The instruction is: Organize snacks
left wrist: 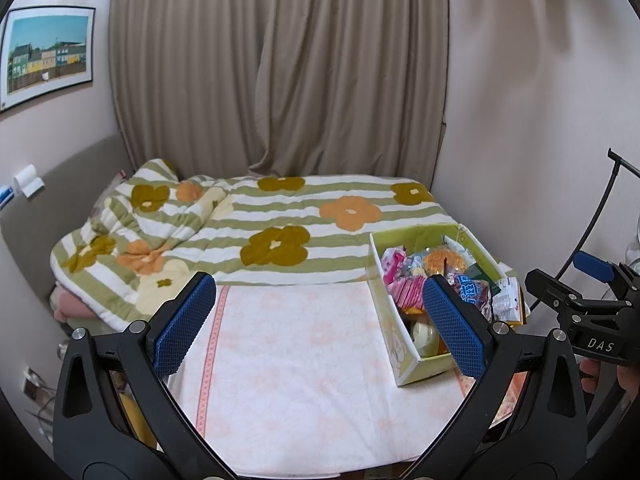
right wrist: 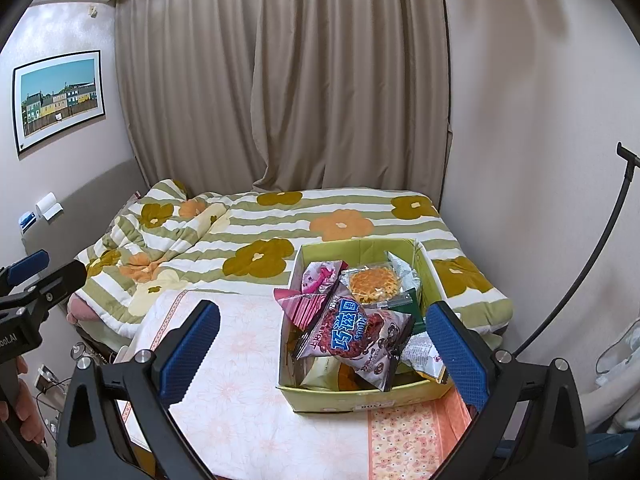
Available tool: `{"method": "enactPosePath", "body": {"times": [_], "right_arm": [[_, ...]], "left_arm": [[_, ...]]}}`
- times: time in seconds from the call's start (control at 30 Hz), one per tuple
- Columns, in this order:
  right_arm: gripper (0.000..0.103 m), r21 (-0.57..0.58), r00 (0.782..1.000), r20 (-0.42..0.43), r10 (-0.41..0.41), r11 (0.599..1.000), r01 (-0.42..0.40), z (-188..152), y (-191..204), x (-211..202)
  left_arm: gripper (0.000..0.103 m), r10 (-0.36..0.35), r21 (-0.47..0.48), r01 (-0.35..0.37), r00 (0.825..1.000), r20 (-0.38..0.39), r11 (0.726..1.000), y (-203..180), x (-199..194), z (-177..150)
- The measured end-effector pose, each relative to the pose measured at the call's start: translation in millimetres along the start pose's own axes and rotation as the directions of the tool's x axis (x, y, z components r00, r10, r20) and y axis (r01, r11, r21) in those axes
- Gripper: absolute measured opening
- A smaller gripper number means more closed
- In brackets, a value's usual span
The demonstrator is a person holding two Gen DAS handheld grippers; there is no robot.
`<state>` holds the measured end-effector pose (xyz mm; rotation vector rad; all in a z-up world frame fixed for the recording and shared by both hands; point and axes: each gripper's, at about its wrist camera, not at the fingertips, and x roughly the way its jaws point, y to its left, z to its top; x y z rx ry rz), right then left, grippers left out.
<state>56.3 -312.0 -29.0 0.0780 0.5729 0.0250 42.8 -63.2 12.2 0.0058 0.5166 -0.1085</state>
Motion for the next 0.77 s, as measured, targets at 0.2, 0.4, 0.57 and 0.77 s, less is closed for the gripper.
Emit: {"method": "enactPosePath", "body": {"times": [0.2, 0.4, 0.57, 0.77], "right_arm": [[0.102, 0.000, 1.000, -0.001, 0.001, 1.000, -0.001, 0, 0, 0], [0.102, 0.000, 1.000, -0.004, 0.000, 1.000, 0.000, -2, 1, 4], [0.102, 0.000, 1.000, -0.005, 0.000, 1.000, 0.000, -3, 0, 5], [0.102, 0.000, 1.000, -0.009, -0.001, 1.000, 0.001, -3, 0, 6]], "left_arm": [[0.103, 0.003, -0.007, -0.003, 1.000, -0.007, 1.000, 1, 3, 2], [0.103, 0.014, -0.019, -0.014, 1.000, -0.014, 1.000, 3, 7, -1], [0.103, 0.020, -0.046, -0.020, 1.000, -0.018, 0.999, 7, 9, -3], [0.103, 0.016, -0.043, -0.016, 1.000, 0.003, 0.999, 12, 8, -7]]}}
